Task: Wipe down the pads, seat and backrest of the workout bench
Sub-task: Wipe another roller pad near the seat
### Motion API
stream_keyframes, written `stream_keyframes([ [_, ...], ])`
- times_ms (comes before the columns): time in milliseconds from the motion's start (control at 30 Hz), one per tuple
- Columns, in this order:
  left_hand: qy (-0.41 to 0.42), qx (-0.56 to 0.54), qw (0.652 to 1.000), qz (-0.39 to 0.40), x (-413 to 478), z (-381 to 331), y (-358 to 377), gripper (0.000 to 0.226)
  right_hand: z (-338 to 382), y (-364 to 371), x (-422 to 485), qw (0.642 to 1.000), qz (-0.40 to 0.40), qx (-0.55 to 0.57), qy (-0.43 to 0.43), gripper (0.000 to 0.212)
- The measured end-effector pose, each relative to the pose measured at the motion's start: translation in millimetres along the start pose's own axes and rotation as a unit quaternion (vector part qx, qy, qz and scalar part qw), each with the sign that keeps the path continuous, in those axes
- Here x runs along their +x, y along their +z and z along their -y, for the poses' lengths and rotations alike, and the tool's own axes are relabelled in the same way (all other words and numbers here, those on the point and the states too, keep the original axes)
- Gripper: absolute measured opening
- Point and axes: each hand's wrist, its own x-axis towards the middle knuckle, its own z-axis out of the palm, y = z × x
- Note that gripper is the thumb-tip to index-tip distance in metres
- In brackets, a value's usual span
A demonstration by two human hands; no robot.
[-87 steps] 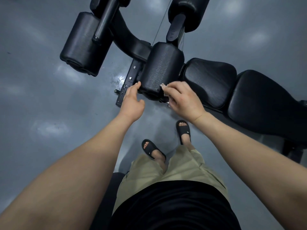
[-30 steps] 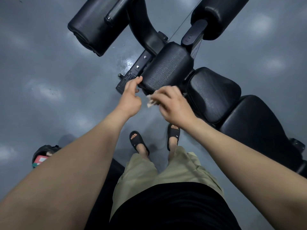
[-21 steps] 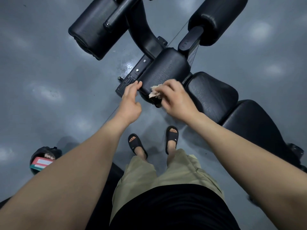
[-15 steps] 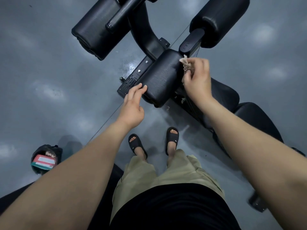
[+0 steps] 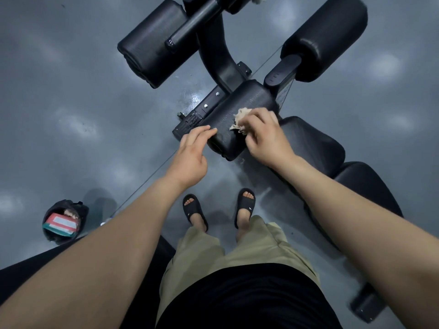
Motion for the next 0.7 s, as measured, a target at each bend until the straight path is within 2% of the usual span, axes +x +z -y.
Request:
stream_keyframes([
  [67,-0.022,-0.009,1.0,-0.01,2,2,-3,0.08,-3,-6,3,1.0,-0.025,0.012,0.011,0.031],
  [167,-0.036,-0.019,0.999,0.002,3,7,-3,0.081,-8,-11,14,0.989,-0.097,0.028,0.109,0.033],
  [233,-0.047,-0.034,0.998,0.006,3,10,0,0.085,-5,-8,20,0.989,-0.088,0.014,0.118,0.034],
  [467,-0.062,-0.083,0.995,0.007,11,25,2,0.087,35,21,4,0.999,0.028,-0.014,-0.037,0.04],
  [700,-0.057,-0.111,0.992,0.017,18,37,1,0.086,44,30,-17,0.975,0.135,-0.047,-0.168,0.035],
])
